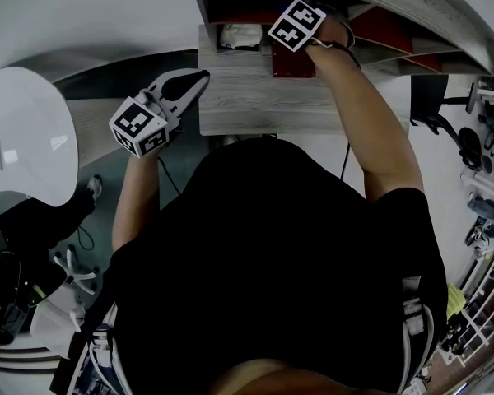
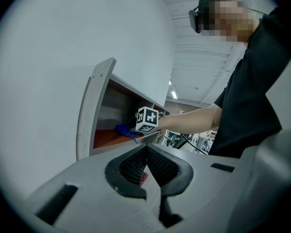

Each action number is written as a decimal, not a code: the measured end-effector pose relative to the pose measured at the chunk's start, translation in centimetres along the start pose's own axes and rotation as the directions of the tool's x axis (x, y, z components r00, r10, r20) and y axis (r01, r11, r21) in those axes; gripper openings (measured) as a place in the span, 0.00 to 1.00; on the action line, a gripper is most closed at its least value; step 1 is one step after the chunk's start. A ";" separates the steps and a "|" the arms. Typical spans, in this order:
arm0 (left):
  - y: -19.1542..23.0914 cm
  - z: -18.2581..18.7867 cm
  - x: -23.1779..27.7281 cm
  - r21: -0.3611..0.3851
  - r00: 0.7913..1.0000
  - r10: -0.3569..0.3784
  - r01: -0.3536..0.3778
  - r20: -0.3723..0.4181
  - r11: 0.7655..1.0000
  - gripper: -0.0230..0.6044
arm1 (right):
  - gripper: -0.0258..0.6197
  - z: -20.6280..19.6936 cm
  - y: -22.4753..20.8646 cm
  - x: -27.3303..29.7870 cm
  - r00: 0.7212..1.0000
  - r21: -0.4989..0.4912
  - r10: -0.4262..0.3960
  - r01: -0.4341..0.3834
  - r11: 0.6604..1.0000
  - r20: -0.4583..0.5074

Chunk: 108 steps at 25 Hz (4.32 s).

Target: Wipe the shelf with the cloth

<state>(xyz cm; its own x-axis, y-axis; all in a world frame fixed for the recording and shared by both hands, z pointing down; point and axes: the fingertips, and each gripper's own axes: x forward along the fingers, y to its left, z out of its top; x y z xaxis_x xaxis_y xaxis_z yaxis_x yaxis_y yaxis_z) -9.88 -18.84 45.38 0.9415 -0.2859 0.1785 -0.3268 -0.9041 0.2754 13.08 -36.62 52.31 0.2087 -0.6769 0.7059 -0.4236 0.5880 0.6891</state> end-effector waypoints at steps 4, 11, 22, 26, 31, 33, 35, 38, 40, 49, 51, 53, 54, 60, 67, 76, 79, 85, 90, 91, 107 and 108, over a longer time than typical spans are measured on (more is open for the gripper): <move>-0.2 0.1 0.2 -0.002 1.000 -0.004 0.004 -0.002 1.000 0.06 | 0.12 -0.5 -0.1 0.0 1.000 -0.034 -0.017 0.017 0.999 -0.026; -0.1 -0.2 0.0 0.009 1.000 0.007 -0.007 -0.007 1.000 0.06 | 0.12 -0.7 0.0 0.2 0.998 -0.091 -0.040 0.035 0.995 -0.057; -0.3 0.1 0.1 0.005 1.000 0.010 -0.010 -0.005 1.000 0.06 | 0.12 -0.9 0.0 0.2 0.998 -0.090 -0.044 0.040 0.995 -0.044; -0.5 -0.3 0.1 0.005 1.000 0.012 -0.012 -0.014 1.000 0.06 | 0.11 -0.9 0.1 0.3 0.998 -0.097 -0.046 0.042 0.994 -0.037; -0.7 -0.3 -0.2 0.007 1.000 0.017 -0.017 -0.020 1.000 0.06 | 0.11 -0.7 0.1 0.3 0.999 -0.094 -0.040 0.036 0.995 -0.036; -0.8 -0.3 -0.3 0.007 1.000 0.021 -0.021 -0.020 1.000 0.06 | 0.11 -0.6 0.1 0.2 0.999 -0.087 -0.034 0.031 0.996 -0.033; -0.8 -0.2 -0.5 -0.001 1.000 0.024 -0.024 -0.012 1.000 0.06 | 0.11 -0.5 0.1 0.1 0.999 -0.070 -0.025 0.023 0.997 -0.024; -1.1 0.1 -0.6 -0.016 1.000 0.026 -0.026 0.003 1.000 0.06 | 0.11 -0.1 0.2 0.0 1.000 -0.021 -0.007 0.007 1.000 0.003; -1.4 -0.1 -0.7 -0.013 1.000 0.028 -0.028 0.001 1.000 0.06 | 0.11 0.2 0.3 0.0 1.000 -0.001 -0.004 0.004 1.000 0.014; -1.7 -0.6 -2.1 -0.019 0.998 0.066 -0.066 -0.002 0.998 0.06 | 0.12 3.2 1.1 -0.4 0.994 0.090 0.036 -0.045 0.995 0.106; -1.9 -0.8 -2.3 -0.021 0.997 0.072 -0.072 -0.003 0.997 0.06 | 0.12 3.9 1.3 -0.4 0.992 0.092 0.038 -0.049 0.995 0.119; -2.0 -1.0 -2.5 -0.023 0.997 0.081 -0.081 -0.003 0.996 0.06 | 0.12 4.6 1.5 -0.3 0.990 0.087 0.043 -0.055 0.995 0.134; -2.0 -1.1 -2.7 -0.023 0.996 0.086 -0.086 -0.004 0.996 0.06 | 0.12 5.1 1.6 -0.3 0.989 0.086 0.046 -0.058 0.995 0.143; -1.7 -1.2 -4.0 -0.028 0.992 0.126 -0.126 -0.001 0.992 0.06 | 0.12 8.3 2.7 -0.6 0.974 0.114 0.084 -0.109 0.987 0.209; -1.7 -1.5 -5.1 -0.037 0.987 0.159 -0.159 0.002 0.987 0.06 | 0.12 10.9 3.6 -0.8 0.958 0.120 0.118 -0.153 0.981 0.262; -2.2 -1.9 -7.3 -0.030 0.976 0.219 -0.219 -0.005 0.975 0.06 | 0.12 13.5 4.8 -1.5 0.935 0.107 0.169 -0.212 0.971 0.312; -2.6 -2.3 -7.5 -0.020 0.972 0.235 -0.235 -0.019 0.972 0.06 | 0.12 14.3 5.5 -1.9 0.925 0.094 0.184 -0.226 0.969 0.333; -3.2 -2.4 -7.9 -0.021 0.968 0.250 -0.250 -0.017 0.968 0.06 | 0.12 15.3 6.4 -2.3 0.917 0.073 0.200 -0.238 0.968 0.345; -3.5 -2.3 -8.1 -0.012 0.965 0.260 -0.261 -0.019 0.965 0.06 | 0.12 15.4 6.3 -2.5 0.911 0.075 0.203 -0.245 0.967 0.358; -3.6 -2.2 -8.1 -0.008 0.965 0.263 -0.263 -0.019 0.965 0.06 | 0.12 15.4 6.3 -2.5 0.911 0.075 0.205 -0.247 0.966 0.359; -4.9 -1.5 -8.3 0.013 0.957 0.289 -0.289 -0.010 0.957 0.06 | 0.14 14.8 5.9 -4.3 0.877 0.110 0.221 -0.293 0.950 0.427; -5.0 -1.4 -8.2 0.015 0.958 0.288 -0.288 -0.008 0.957 0.06 | 0.14 14.6 5.9 -4.5 0.875 0.113 0.220 -0.294 0.949 0.432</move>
<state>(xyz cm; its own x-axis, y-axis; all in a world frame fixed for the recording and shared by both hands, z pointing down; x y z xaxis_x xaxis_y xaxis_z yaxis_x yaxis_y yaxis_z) -16.11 -11.57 43.83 0.8066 -0.5319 0.2578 -0.5829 -0.7881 0.1978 -3.20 -36.59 50.82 -0.2913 -0.6541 0.6981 -0.5631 0.7072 0.4277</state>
